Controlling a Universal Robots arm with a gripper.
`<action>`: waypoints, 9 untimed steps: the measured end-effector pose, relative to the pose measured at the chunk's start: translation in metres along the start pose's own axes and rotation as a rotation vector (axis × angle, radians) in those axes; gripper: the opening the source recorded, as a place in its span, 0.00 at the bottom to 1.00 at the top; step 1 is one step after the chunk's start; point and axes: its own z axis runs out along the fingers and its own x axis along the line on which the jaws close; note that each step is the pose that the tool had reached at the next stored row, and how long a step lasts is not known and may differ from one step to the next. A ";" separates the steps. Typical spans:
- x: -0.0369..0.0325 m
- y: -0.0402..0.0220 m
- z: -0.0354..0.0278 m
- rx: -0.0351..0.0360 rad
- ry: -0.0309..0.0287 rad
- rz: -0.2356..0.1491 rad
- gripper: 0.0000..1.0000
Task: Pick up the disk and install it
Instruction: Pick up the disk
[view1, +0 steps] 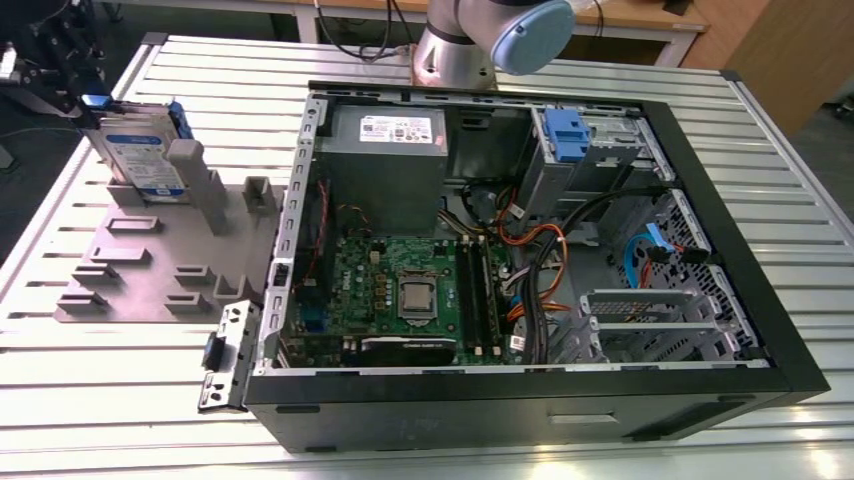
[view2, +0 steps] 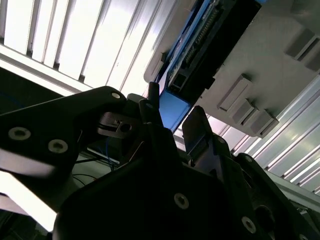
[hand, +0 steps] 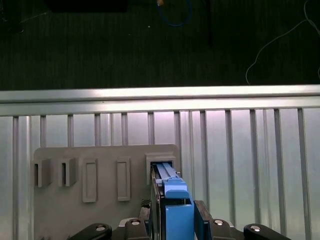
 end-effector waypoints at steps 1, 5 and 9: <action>0.0000 0.0000 0.0011 -0.0001 0.0000 0.000 0.46; 0.0000 0.0001 0.0060 0.0000 0.0000 0.000 0.46; -0.0022 0.0007 0.0088 -0.0001 0.0000 0.000 0.46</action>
